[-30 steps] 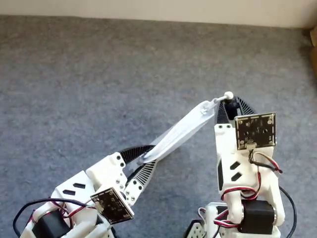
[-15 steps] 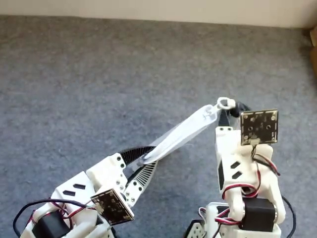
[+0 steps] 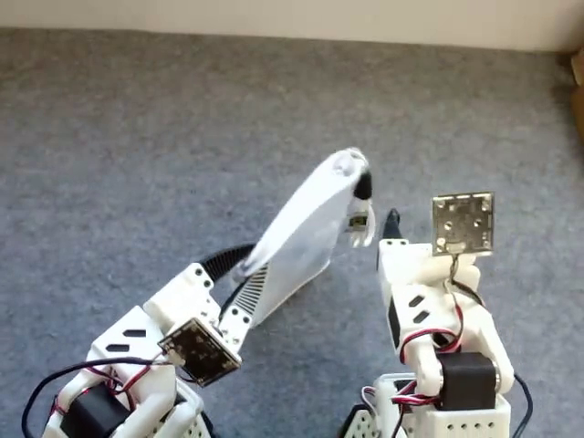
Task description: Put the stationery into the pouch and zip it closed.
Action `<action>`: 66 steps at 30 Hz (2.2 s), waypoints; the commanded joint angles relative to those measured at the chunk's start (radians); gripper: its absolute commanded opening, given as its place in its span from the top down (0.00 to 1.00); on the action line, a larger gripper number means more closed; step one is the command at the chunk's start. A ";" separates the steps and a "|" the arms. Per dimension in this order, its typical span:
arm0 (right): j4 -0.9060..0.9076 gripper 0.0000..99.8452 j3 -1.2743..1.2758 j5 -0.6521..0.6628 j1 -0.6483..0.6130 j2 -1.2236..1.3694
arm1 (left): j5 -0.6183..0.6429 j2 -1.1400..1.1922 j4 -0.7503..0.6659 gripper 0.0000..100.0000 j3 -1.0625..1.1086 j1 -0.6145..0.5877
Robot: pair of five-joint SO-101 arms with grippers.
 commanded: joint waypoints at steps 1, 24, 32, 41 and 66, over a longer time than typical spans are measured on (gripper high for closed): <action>-0.002 0.81 -0.005 -0.009 -0.041 0.021 | 0.032 -0.010 -0.035 0.91 0.024 -0.074; -0.104 0.81 0.148 -0.009 -0.068 0.021 | 0.276 -0.008 -0.250 0.77 0.163 -0.363; -0.104 0.81 0.148 -0.009 -0.067 0.021 | 0.276 -0.008 -0.338 0.77 0.220 -0.389; -0.102 0.81 0.157 -0.009 -0.074 -0.110 | 0.275 -0.008 -0.476 0.81 0.283 -0.433; -0.166 0.81 0.426 0.107 -0.248 -0.446 | 0.272 -0.012 -0.227 0.82 -0.094 -0.708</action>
